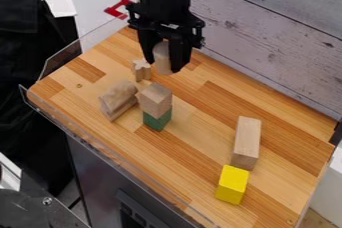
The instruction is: Put the cylinder on top of the tower
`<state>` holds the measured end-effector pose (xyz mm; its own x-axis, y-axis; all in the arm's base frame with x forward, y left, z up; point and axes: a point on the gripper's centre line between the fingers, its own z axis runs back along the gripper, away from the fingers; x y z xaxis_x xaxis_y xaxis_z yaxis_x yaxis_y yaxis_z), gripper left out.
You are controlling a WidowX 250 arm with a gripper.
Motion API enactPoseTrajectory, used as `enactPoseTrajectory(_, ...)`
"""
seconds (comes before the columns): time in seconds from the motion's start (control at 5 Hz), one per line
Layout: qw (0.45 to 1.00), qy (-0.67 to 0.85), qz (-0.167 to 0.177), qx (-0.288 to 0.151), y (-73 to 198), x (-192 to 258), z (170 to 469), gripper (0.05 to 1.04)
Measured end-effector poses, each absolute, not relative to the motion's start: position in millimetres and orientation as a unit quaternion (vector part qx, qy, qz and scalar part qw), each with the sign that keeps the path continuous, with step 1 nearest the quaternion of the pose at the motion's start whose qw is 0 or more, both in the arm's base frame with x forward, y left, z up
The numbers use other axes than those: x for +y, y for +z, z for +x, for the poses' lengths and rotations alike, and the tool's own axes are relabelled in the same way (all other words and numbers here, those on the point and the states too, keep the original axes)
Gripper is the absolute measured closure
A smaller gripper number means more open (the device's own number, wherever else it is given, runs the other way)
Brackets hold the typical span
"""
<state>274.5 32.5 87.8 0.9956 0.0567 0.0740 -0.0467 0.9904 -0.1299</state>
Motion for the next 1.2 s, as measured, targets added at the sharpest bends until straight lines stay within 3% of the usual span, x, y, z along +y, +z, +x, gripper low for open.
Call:
enactPoseTrajectory(0.2,0.998,0.026,-0.055,-0.031,89.3,36.6,270.8,0.526)
enactPoseTrajectory(0.6,0.998,0.022,-0.037,0.037,76.4,38.5,259.6,0.526)
enactPoseTrajectory(1.2,0.997,0.007,-0.067,0.030,61.2,28.7,261.0,0.526)
